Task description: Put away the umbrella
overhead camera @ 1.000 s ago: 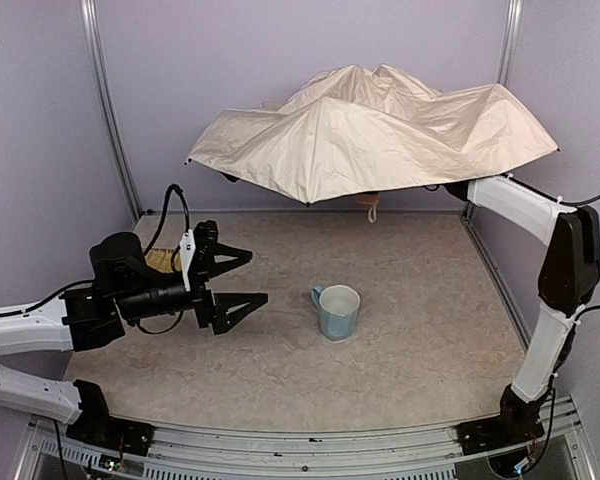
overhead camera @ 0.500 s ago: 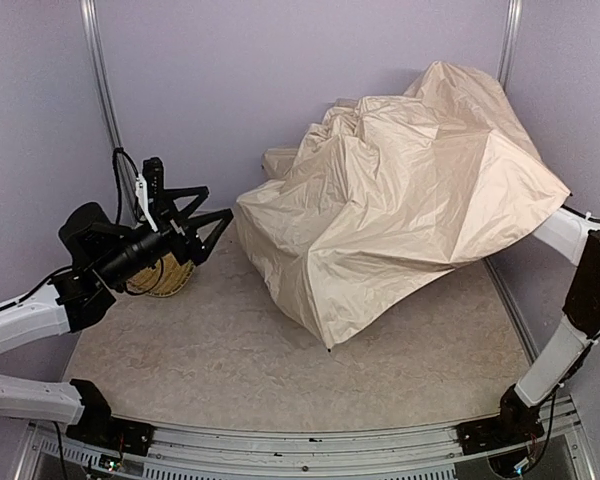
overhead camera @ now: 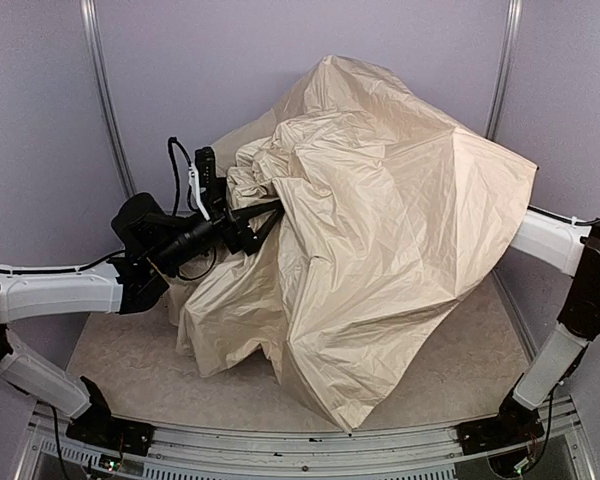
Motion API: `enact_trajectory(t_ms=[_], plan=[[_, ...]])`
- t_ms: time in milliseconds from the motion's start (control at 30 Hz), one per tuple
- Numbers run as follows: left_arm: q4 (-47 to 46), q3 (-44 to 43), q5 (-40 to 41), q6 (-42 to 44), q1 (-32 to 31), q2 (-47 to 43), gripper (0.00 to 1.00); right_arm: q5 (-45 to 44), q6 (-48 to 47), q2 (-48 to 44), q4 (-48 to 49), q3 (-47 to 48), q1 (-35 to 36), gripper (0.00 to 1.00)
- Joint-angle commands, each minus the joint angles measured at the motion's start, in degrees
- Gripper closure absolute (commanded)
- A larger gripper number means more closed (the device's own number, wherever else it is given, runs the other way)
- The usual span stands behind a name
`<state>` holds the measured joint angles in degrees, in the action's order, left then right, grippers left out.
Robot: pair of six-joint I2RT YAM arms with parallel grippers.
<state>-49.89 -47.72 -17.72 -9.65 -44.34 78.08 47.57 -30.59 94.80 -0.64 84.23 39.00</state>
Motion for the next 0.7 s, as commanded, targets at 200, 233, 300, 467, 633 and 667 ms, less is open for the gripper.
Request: enact_trajectory(t_ms=[200,233,300,467,633,667], plan=[[-6.4,-7.3,6.6,8.0,-4.8,2.3,0.11,1.9,-7.7,10.7,-10.7,12.9,9.7,1.00],[-5.9,-7.2,7.3,8.1,-4.7,2.0,0.21,2.1,-7.4,10.9,-10.7,13.0,9.7,1.00],[-4.1,-6.8,8.6,8.1,-4.7,1.0,0.45,1.7,-6.5,10.6,-9.9,12.4,9.7,1.00],[-4.4,-2.4,12.5,7.9,-4.5,-3.2,0.82,-3.7,-2.4,7.3,-3.3,6.9,9.6,0.64],[-2.6,0.3,25.3,10.1,-3.6,-10.5,0.97,-14.1,3.3,3.4,2.5,-1.9,8.0,0.28],[-2.0,0.6,28.7,11.0,-3.4,-12.0,0.99,-15.8,5.1,2.5,3.8,-3.6,7.5,0.22]])
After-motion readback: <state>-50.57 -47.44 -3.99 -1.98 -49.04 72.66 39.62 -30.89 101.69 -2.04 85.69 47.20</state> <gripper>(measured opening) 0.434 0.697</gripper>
